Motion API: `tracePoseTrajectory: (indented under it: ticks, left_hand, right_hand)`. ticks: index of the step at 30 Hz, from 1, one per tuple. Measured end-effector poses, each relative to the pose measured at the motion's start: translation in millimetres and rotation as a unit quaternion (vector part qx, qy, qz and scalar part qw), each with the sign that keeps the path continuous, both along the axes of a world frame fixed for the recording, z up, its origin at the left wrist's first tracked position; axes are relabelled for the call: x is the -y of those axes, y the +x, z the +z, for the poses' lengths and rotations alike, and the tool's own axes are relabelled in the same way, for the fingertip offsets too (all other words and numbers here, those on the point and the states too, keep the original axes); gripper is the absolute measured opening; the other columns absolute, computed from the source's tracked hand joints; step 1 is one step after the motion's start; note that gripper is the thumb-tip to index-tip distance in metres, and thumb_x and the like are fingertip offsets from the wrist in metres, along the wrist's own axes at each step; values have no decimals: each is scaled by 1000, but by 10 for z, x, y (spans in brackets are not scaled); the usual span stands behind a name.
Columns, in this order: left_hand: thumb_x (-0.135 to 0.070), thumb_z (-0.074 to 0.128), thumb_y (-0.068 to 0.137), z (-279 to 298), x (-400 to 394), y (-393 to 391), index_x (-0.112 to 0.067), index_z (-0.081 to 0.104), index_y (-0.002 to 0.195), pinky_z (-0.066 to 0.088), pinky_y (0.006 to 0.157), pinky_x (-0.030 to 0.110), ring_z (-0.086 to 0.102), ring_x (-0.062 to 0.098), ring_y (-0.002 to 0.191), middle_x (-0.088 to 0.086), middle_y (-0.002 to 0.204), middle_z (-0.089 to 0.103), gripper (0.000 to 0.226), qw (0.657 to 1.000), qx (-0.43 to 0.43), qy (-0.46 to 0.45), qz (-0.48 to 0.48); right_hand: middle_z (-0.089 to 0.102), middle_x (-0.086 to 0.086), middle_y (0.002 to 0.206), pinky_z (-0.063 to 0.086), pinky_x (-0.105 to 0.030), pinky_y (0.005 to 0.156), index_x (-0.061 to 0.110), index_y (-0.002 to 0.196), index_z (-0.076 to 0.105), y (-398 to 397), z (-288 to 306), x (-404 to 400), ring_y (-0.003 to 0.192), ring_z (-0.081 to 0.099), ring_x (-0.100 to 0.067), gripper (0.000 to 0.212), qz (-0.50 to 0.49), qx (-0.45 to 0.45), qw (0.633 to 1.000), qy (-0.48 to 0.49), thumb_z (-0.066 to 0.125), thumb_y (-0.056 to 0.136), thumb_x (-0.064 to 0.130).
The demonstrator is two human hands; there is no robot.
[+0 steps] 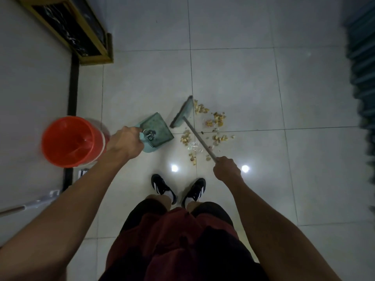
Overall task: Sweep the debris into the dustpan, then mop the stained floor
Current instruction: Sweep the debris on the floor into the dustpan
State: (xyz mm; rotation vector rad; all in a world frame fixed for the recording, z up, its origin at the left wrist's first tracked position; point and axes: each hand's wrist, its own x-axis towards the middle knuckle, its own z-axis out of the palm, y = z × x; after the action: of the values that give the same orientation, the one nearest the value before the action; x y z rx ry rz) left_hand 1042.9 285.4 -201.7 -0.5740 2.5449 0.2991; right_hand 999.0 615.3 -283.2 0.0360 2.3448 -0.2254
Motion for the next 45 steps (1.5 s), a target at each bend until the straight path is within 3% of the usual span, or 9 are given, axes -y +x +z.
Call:
tracePoseTrajectory:
  ticks: [7,12,17,21,24,26,33,39,45]
  left_hand:
    - [-19,55,84,44,342,-375,-25,67,108,53,73,36,65,37,89,15,100,67,27,1000,-16,11,-21]
    - [-18,55,84,-51,802,-820,-26,67,109,47,69,32,65,34,87,10,96,65,28,999,-4,28,-46]
    - [-20,57,84,-216,1344,-1317,-26,67,111,49,71,32,66,36,91,13,103,67,30,995,9,51,-90]
    - [-18,58,85,-288,1609,-1599,-24,67,113,47,68,30,66,34,89,13,101,67,30,989,17,51,-136]
    - [-17,57,85,-302,1695,-1773,-24,67,115,47,69,30,62,30,84,11,103,67,33,986,28,57,-151]
    - [-18,56,86,-302,1700,-1859,-21,67,115,47,70,30,58,27,82,11,105,66,31,984,34,60,-167]
    - [-20,52,93,-280,1460,-1778,-21,59,133,53,85,36,63,32,105,13,123,63,41,973,43,50,-222]
    - [-21,53,91,-204,1144,-1526,-17,64,112,51,77,34,63,30,96,11,112,65,24,958,51,55,-275]
    - [-18,55,88,-136,1018,-1291,-22,66,114,42,68,29,55,22,82,8,108,67,28,956,43,66,-283]
  right_hand:
    - [65,-5,95,56,-35,74,15,124,62,-322,-6,485,83,65,-23,29,-61,-10,996,-57,49,99,22]
    - [71,-11,100,63,-46,72,9,113,64,-892,-123,1177,82,71,-30,26,-166,-5,978,-126,50,94,19]
    - [67,-15,112,63,-42,70,10,128,60,-1338,-202,1817,88,71,-32,37,-235,21,964,-127,48,94,17]
    - [59,-18,129,63,-44,70,13,148,42,-1406,-310,2026,92,69,-34,47,-273,57,954,-106,43,101,18]
    - [65,-17,105,58,-34,51,10,139,50,-1217,-319,2021,67,65,-27,41,-293,93,948,-78,38,101,10]
    - [66,-18,94,56,-34,50,3,128,55,-1007,-299,1972,60,62,-25,35,-307,106,944,-61,37,99,8]
    - [64,-17,92,57,-36,49,4,128,55,-342,-210,1812,58,61,-26,34,-367,127,920,-47,40,98,11]
    - [63,-18,89,57,-35,45,2,127,54,74,-151,1740,53,61,-27,35,-388,146,909,-48,41,95,4]
    - [58,-12,83,47,-26,40,3,125,59,635,-115,1596,58,58,-23,37,-436,124,888,-84,40,93,5]
